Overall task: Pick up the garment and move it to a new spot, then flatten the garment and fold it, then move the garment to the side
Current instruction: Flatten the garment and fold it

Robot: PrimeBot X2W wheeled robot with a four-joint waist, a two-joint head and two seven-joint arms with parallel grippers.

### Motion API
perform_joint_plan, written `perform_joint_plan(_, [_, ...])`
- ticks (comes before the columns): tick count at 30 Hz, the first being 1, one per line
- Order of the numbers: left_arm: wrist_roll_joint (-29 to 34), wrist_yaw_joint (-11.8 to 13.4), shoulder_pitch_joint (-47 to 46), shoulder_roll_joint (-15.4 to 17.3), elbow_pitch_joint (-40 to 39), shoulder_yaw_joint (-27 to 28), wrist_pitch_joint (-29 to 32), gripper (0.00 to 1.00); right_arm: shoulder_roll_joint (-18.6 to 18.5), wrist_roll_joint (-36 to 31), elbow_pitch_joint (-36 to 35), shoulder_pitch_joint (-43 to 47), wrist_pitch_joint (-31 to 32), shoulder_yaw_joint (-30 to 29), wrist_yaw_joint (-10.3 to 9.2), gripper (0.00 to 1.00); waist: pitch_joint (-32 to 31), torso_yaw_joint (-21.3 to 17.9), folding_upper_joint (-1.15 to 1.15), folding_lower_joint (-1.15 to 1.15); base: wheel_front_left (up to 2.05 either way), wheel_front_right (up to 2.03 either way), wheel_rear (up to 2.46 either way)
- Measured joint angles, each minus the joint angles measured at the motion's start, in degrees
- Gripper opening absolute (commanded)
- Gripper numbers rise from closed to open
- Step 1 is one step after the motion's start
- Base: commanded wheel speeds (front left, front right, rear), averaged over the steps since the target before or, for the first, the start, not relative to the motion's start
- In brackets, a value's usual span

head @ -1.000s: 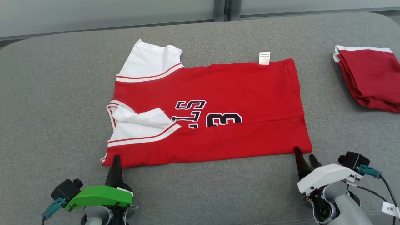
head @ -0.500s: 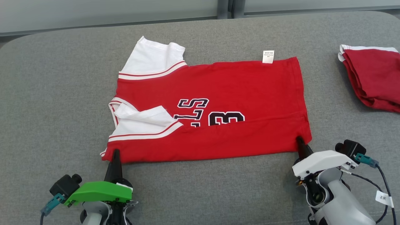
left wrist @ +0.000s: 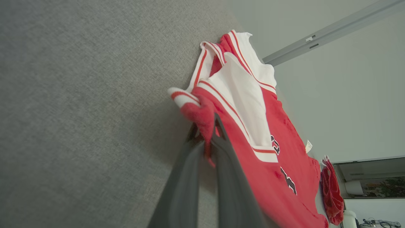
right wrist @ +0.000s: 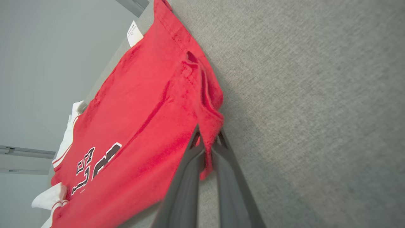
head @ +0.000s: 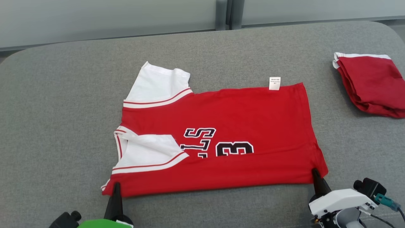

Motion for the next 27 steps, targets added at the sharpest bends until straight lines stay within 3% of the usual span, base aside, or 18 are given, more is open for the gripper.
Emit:
perform_joint_plan(8, [-0.3,2.5,2.5,-0.8,2.7,-0.7,0.6,0.00,1.2,-1.7,-0.4,2.7,0.9,-1.6,0.01,0.00,-1.3,-1.0,0.00,0.00,0.00,0.00,0.00])
perform_joint_plan(9, [-0.2,2.6,2.4,-0.9,3.5,-0.8,0.6,0.25,1.2,-2.3,0.1,2.7,0.8,-1.8,0.01,0.19,-1.4,-1.0,0.00,0.00,0.00,0.00,0.00])
perform_joint_plan(10, [-0.2,2.6,2.4,-0.9,3.5,-0.8,0.6,0.62,1.2,-2.3,0.1,2.7,0.8,-1.8,0.01,0.44,-1.4,-1.0,0.00,0.00,0.00,0.00,0.00])
perform_joint_plan(11, [-0.1,2.7,2.1,-1.0,4.0,-0.8,0.6,1.00,1.3,-2.6,0.4,2.7,0.8,-1.9,0.01,0.94,-1.5,-1.1,0.00,0.00,0.00,0.00,0.00])
perform_joint_plan(12, [0.0,2.8,1.8,-1.0,4.4,-0.7,0.5,1.00,1.3,-3.0,0.5,2.7,0.7,-2.0,0.01,1.00,-1.6,-1.1,0.00,0.00,0.00,0.00,0.00])
perform_joint_plan(23, [7.7,4.6,0.7,3.2,3.0,0.8,-0.1,1.00,1.0,-9.3,-1.3,3.7,-0.7,-7.2,-0.03,1.00,-2.1,-2.0,0.00,0.00,0.00,0.00,0.00])
perform_joint_plan(27, [11.4,4.9,-2.5,5.5,2.3,-1.0,0.4,1.00,0.3,-12.8,-4.3,4.4,-0.2,-9.2,-0.03,1.00,-2.5,-2.6,0.00,0.00,0.00,0.00,0.00])
